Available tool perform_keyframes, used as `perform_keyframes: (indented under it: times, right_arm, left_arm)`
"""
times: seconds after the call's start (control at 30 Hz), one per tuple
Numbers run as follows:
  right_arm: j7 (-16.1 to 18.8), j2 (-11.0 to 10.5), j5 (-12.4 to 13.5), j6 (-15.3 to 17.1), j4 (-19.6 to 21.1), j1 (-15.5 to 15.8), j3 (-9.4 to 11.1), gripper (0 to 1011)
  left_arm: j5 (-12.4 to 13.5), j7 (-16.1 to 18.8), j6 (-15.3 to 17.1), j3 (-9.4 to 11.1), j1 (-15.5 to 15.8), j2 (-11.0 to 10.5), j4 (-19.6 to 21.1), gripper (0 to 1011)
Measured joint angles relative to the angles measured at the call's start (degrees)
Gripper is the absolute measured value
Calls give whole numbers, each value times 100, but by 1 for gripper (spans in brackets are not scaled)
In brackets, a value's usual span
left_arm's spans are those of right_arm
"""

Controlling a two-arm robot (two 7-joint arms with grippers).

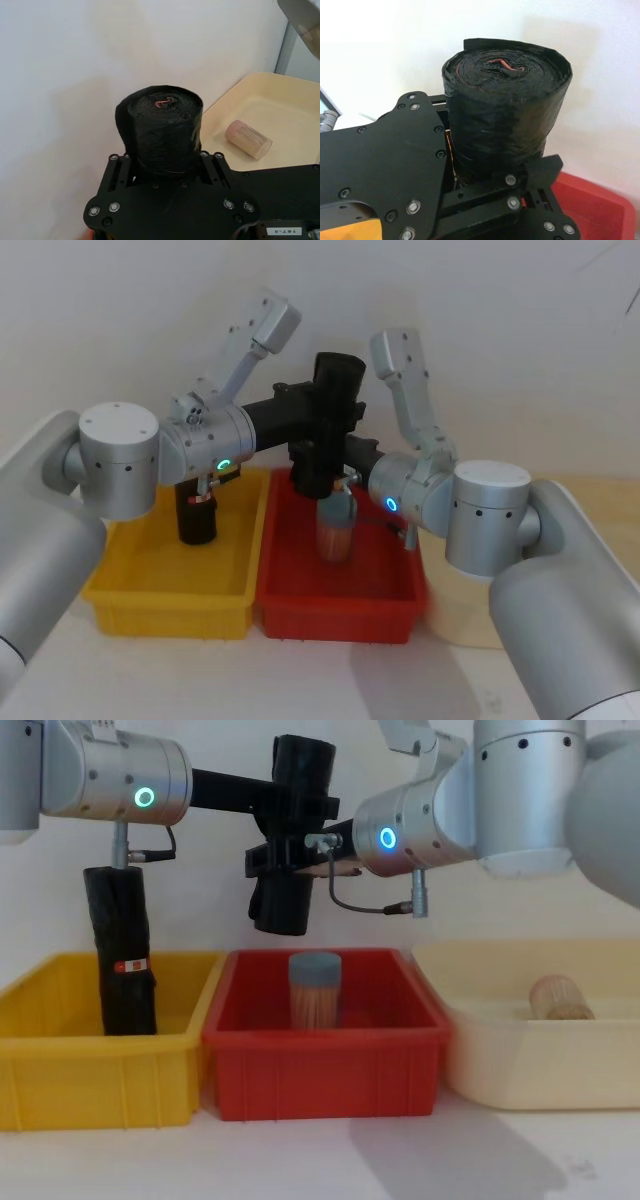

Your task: Pick up the garbage bag with the one hand and transfer it to the other hand.

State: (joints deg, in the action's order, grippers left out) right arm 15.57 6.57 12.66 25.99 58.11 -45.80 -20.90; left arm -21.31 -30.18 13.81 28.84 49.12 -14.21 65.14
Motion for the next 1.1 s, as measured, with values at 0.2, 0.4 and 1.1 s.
perform_keyframes:
  times: [0.2,0.4,1.1]
  right_arm:
    - [-10,-9,12,-22,27,15,-3,536]
    - [-94,-32,12,-96,120,79,4,536]
    - [-828,-479,-320,-295,383,325,299,535]
  left_arm:
    - [0,0,0,0,0,0,0,684]
    - [0,0,0,0,0,-1,0,851]
    - [1,0,0,0,0,-1,0,1001]
